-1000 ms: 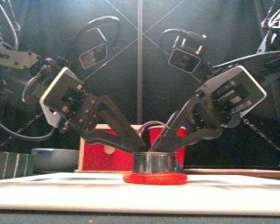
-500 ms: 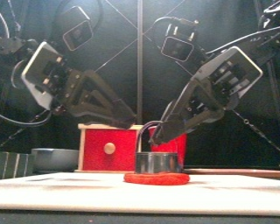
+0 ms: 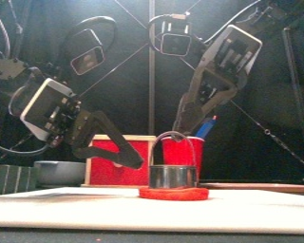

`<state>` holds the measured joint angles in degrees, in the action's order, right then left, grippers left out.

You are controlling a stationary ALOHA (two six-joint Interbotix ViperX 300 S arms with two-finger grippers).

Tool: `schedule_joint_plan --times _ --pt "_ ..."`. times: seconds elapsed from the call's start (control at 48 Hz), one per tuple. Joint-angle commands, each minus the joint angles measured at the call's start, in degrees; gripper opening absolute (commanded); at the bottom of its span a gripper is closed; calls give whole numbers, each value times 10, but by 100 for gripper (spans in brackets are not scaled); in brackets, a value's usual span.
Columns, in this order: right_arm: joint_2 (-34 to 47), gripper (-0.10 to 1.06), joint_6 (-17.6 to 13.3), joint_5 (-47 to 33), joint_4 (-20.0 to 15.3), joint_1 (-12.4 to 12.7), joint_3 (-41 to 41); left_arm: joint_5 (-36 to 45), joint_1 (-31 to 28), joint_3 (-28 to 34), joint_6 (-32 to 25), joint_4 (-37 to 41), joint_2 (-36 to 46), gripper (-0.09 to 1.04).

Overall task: Get the cutter from the drawer then cut the dough then place the extra dough in the bowl
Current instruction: Cut the dough

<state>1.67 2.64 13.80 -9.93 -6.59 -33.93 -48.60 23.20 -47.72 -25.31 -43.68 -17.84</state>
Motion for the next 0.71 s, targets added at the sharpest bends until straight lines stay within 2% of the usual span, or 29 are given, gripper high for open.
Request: schedule_joint_plan --times 0.021,0.354,0.708 --pt "-16 78 -1 40 0 1 34 -5 -3 19 -2 0 -3 61" --pt "5 78 -2 105 2 1 78 4 -7 28 -1 -2 -25 61" --pt "50 78 -4 200 -18 2 146 33 -14 42 -2 -16 -42 61"
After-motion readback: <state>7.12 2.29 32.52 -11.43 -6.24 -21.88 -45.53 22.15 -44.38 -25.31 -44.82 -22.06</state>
